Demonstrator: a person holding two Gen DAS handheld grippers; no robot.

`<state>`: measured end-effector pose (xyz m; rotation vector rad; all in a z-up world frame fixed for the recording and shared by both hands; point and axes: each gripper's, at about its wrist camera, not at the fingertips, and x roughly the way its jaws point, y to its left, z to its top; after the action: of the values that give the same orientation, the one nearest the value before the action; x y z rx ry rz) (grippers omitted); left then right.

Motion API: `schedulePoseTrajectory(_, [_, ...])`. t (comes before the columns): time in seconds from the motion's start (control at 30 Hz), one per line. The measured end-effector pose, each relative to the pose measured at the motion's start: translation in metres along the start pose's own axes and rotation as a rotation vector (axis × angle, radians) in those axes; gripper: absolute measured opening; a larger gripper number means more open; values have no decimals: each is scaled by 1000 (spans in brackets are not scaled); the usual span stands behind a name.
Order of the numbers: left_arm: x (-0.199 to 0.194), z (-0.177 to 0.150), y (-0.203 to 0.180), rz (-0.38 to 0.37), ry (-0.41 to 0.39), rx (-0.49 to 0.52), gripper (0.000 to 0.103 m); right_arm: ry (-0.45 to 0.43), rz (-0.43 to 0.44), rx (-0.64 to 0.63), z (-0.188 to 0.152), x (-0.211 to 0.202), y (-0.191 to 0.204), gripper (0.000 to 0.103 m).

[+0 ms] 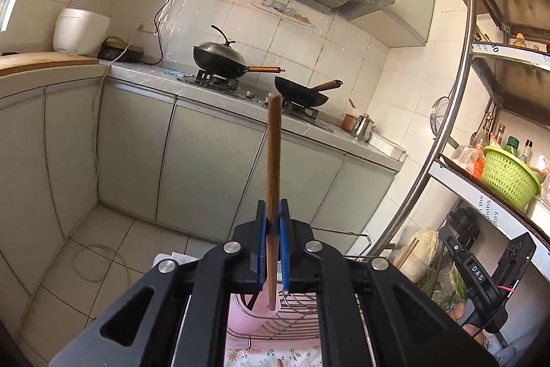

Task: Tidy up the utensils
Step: 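Lift the wooden chopstick with the left gripper while the right gripper lifts the dark chopstick to the cup, then drop the wooden chopstick in the cup with left gripper while right drops the dark chopstick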

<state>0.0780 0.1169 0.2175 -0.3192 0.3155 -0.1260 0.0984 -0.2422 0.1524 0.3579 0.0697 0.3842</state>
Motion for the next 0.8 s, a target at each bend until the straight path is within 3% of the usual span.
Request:
schedulePoseTrajectory(0.3, [55,-22,-5,82,47,90,6,-38,-25,-46,0,25,-14,5])
schedulePoseTrajectory(0.63, [88,-40,8,68,98,67,6,-85,-65,-101,-12,56,-31,5])
schedulePoseTrajectory(0.8, [97,-46,11,60,120,64,6,-68,-75,-82,-25,64,-42,5])
